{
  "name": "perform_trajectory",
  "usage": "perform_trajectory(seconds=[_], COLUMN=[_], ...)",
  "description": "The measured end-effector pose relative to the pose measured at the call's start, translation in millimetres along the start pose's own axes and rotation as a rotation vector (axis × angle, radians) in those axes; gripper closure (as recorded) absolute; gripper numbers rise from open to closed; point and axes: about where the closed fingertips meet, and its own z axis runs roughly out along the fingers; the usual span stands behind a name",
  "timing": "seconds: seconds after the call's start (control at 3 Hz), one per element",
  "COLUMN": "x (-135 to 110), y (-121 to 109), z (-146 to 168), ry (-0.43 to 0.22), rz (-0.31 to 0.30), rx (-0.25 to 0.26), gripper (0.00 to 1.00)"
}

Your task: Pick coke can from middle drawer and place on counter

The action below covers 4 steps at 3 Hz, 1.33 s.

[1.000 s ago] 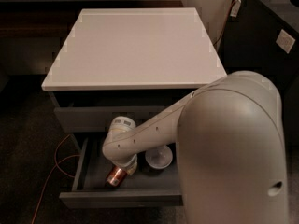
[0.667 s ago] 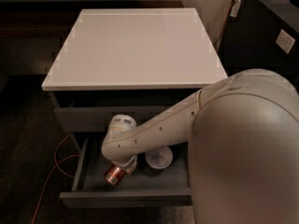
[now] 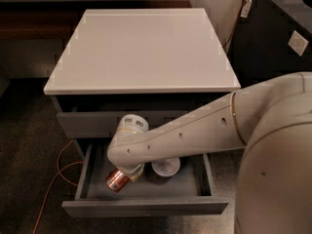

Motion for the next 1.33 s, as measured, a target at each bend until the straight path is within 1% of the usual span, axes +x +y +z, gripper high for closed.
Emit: perform_trajectory(seconds=[0.33, 0.67, 1.0, 1.33], x=[4, 7, 7, 11], y=[-3, -6, -5, -11], z=[-22, -48, -48, -65], ry=[-0.072, -0.141, -0.142, -0.134], rz=[0.054, 0.056, 0.056, 0.068], rx=[0.030, 0.024, 0.022, 0.029], gripper=[1.00, 1.00, 1.00, 1.00])
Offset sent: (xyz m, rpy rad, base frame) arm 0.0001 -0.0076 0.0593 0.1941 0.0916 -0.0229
